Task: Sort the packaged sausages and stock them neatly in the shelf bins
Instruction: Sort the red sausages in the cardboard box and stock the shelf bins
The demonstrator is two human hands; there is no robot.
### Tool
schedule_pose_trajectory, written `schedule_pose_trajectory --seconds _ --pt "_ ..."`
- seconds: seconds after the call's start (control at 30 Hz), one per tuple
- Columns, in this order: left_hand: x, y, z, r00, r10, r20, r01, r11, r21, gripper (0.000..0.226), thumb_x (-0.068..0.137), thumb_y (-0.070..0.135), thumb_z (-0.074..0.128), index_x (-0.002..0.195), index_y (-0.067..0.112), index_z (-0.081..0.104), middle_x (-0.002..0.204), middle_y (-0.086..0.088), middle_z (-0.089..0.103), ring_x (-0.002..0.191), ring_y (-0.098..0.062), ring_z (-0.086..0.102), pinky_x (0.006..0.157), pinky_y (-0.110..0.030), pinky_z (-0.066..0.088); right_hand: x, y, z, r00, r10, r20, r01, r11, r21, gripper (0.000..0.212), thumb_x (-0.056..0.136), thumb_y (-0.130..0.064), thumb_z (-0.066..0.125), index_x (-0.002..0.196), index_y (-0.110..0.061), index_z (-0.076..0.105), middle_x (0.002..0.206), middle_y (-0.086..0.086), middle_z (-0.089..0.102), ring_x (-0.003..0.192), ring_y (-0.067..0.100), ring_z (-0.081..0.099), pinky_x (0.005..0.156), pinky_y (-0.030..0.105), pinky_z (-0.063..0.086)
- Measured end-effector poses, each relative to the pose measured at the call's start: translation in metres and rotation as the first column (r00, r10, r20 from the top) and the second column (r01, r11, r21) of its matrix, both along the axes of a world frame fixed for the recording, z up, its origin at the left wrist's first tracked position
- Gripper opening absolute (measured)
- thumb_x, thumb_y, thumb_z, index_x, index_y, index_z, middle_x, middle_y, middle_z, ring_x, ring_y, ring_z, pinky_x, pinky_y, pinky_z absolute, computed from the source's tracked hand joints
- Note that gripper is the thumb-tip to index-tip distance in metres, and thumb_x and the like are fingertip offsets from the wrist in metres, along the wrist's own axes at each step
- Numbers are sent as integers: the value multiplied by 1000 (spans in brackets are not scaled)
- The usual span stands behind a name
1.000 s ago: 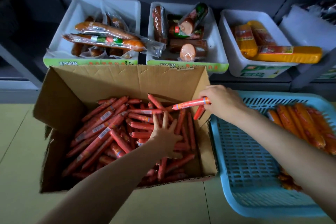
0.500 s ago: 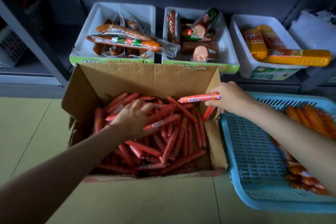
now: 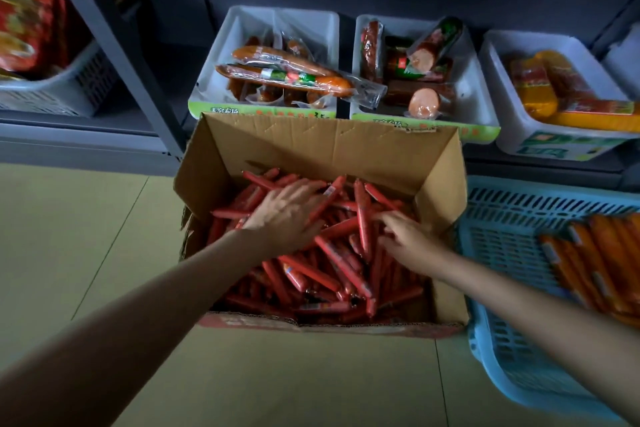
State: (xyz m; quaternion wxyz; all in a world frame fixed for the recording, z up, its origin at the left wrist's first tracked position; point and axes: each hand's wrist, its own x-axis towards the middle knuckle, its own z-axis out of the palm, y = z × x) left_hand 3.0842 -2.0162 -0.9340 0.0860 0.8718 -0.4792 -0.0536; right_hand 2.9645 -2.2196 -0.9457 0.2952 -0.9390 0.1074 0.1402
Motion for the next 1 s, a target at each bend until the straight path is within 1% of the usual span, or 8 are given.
schedule_pose_trajectory --seconds 0.13,0.23,0.37,0.47,0.57,0.73,0.9,1.0 --pt "-30 -49 -16 969 -245 -39 245 922 299 61 96 52 24 150 29 8 159 5 -2 146 -21 -7 116 -49 1 -1 -24 -24 915 -355 -194 364 931 11 49 96 -18 46 142 -9 34 138 15 47 123 29 49 95 28 40" --pt "-46 -71 -33 926 -375 -32 348 820 455 58 97 53 23 149 35 4 159 4 -5 144 -29 -17 109 -63 -4 -10 -20 -51 869 -408 -279 432 902 27 57 89 -10 47 143 -11 29 141 16 43 127 32 44 103 37 40" --pt "-52 -89 -45 970 -243 -4 210 830 517 57 95 57 25 147 36 18 158 -1 -2 138 -46 -20 102 -73 -1 -7 -12 -73 864 -412 -290 407 910 -79 75 87 -18 53 149 -13 11 154 14 20 140 35 23 114 44 23" --pt "-53 -98 -37 993 -110 -38 112 819 563 54 95 56 27 145 35 24 157 -7 -1 136 -55 -11 106 -69 13 -3 -1 -76 844 -437 -313 394 899 -191 63 88 -27 55 142 -16 23 150 19 20 136 42 23 112 47 24" --pt "-43 -89 -34 1000 -27 -16 31 855 517 53 94 56 31 140 32 37 154 -9 5 137 -50 5 107 -55 27 -3 0 -75 872 -412 -262 348 901 -260 51 87 -22 56 133 -17 33 139 22 35 125 41 38 105 42 34" --pt "-12 -49 -29 998 -20 67 -14 877 480 56 89 61 34 128 27 55 148 1 24 142 -33 5 116 -43 12 1 -1 -58 855 -415 -312 318 893 -319 66 82 -25 69 135 -18 31 133 23 35 122 37 41 102 39 40" --pt "12 -6 -25 965 -69 255 15 978 208 49 72 54 38 68 24 77 107 3 63 106 -30 54 79 -35 52 3 -5 -38 885 -354 -303 270 919 -286 57 85 -29 68 131 -12 40 135 24 41 120 38 47 94 36 43" --pt "29 25 -21 935 30 354 -76 990 115 51 72 51 40 70 14 75 102 -7 64 95 -33 53 69 -40 54 8 -10 -24 919 -275 -283 209 948 -241 47 90 -25 61 132 -10 43 139 15 44 125 28 46 95 30 40"
